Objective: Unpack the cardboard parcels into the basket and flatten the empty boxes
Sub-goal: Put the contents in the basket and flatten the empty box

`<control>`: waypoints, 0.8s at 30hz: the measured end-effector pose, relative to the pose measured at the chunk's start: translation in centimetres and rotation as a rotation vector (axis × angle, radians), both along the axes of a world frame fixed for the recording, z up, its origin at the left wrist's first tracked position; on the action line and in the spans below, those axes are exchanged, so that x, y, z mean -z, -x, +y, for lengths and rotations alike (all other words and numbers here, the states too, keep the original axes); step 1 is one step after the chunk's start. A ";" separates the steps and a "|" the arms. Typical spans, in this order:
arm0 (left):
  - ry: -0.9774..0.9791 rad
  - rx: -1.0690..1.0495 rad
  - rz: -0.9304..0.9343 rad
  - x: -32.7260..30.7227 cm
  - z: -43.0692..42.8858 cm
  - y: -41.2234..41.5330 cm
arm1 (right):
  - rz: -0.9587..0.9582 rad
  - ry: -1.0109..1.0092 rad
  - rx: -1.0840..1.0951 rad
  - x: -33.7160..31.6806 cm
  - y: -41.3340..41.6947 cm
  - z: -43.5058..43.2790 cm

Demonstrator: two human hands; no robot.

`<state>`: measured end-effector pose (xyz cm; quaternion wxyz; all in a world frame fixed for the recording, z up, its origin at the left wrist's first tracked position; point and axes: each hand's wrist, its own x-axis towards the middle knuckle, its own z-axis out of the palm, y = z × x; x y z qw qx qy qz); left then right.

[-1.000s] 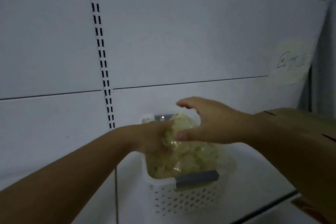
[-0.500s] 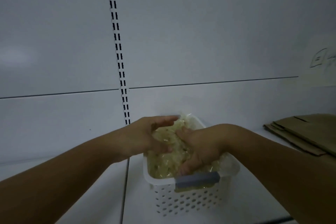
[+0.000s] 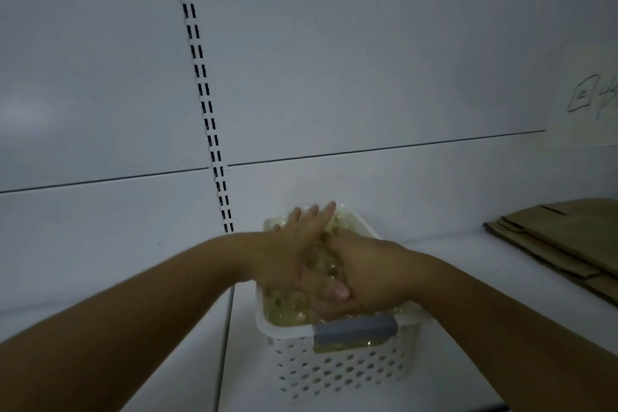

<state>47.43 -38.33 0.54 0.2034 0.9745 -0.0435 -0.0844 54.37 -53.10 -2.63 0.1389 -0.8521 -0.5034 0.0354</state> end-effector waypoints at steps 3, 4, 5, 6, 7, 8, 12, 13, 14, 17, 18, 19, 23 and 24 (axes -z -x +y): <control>-0.008 0.037 0.105 -0.1 0.4 -1.1 | 0.069 -0.118 0.028 0.3 -0.6 -0.1; 0.043 0.041 0.140 -0.3 0.7 -1.3 | 0.154 -0.191 0.041 0.2 -0.6 -0.2; 0.076 0.040 0.160 -0.4 0.9 -1.3 | 0.232 -0.276 0.058 0.1 -0.7 -0.5; 0.092 0.033 0.163 -0.3 0.9 -1.3 | 0.301 -0.376 0.077 0.0 -0.7 -0.8; 0.091 0.023 0.150 -0.2 0.8 -1.3 | 0.369 -0.493 0.082 0.0 -0.8 -1.2; 0.082 0.017 0.125 0.1 0.7 -1.5 | 0.430 -0.598 0.069 0.1 -0.8 -1.5; 0.084 0.022 0.022 1.0 0.2 -1.5 | 0.708 -0.767 -0.106 0.4 -1.7 -2.5; 0.098 0.021 0.022 1.1 0.3 -1.5 | 0.867 -0.858 -0.140 0.1 -2.0 -2.8; 0.111 0.021 0.016 1.3 0.3 -1.4 | 1.034 -0.957 -0.139 -0.1 -2.1 -3.0; 0.111 0.022 -0.094 2.1 0.4 -1.3 | 0.918 -0.979 0.009 0.3 -1.9 -3.0; 0.151 0.033 -0.148 2.2 0.2 -1.2 | 0.759 -0.879 0.036 0.5 -1.8 -2.8; 0.239 0.041 -0.198 2.4 0.3 -1.0 | 0.649 -0.767 0.038 0.6 -1.6 -2.7; 0.536 -0.067 -0.387 2.6 0.3 -0.8 | 0.578 -0.511 0.028 0.1 -1.6 -2.5; 0.635 -0.151 -0.424 2.5 0.3 -1.0 | 0.523 -0.463 0.024 0.1 -1.6 -2.4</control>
